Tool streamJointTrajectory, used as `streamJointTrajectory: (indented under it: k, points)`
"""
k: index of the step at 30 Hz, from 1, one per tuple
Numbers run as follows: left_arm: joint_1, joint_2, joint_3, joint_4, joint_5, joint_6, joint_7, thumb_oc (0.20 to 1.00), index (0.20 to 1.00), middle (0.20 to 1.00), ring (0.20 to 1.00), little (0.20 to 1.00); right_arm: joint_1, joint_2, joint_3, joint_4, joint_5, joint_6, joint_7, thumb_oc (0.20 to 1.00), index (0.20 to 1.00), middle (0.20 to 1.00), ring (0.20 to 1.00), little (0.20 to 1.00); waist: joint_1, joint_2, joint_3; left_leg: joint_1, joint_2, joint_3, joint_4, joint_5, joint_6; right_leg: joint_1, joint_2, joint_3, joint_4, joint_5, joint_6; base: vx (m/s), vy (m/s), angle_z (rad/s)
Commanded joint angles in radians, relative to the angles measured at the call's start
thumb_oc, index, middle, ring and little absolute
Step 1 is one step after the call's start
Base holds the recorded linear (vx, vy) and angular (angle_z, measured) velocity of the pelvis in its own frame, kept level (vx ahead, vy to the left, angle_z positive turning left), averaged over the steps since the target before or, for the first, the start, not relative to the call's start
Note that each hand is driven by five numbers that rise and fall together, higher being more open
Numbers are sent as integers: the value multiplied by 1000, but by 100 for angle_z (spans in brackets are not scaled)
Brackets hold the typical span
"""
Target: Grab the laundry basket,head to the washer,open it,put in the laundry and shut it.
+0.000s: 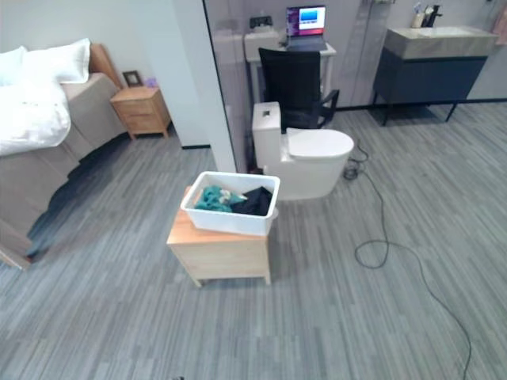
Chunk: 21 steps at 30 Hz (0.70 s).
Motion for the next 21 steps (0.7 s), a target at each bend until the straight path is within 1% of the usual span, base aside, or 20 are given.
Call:
streamJointTrajectory:
  k: [1, 12, 21]
  points:
    - [-51, 22, -18, 55, -5, -7, 2, 1000, 1000, 1000, 1000, 1000, -66, 35, 17, 55, 35, -12, 2, 1000, 1000, 1000, 1000, 1000, 10, -72, -30, -61, -11, -20, -5, -7, -3, 8, -62, 46, 8, -81, 50, 0, 0, 0]
    - [-41, 22, -6, 87, 7, -5, 6, 1000, 1000, 1000, 1000, 1000, -61, 49, 28, 40, 36, -20, -1, 1000, 1000, 1000, 1000, 1000, 6, -74, -31, -60, -19, -29, -5, -9, -1, 11, -66, 43, 8, -80, 50, 0, 0, 0]
    - [-42, 28, 7, 85, 1, -8, 14, 1000, 1000, 1000, 1000, 1000, -60, 48, 25, 36, 38, -20, -4, 1000, 1000, 1000, 1000, 1000, 4, -74, -29, -60, -19, -24, -5, -9, -1, 8, -70, 41, 8, -77, 53, 0, 0, 0]
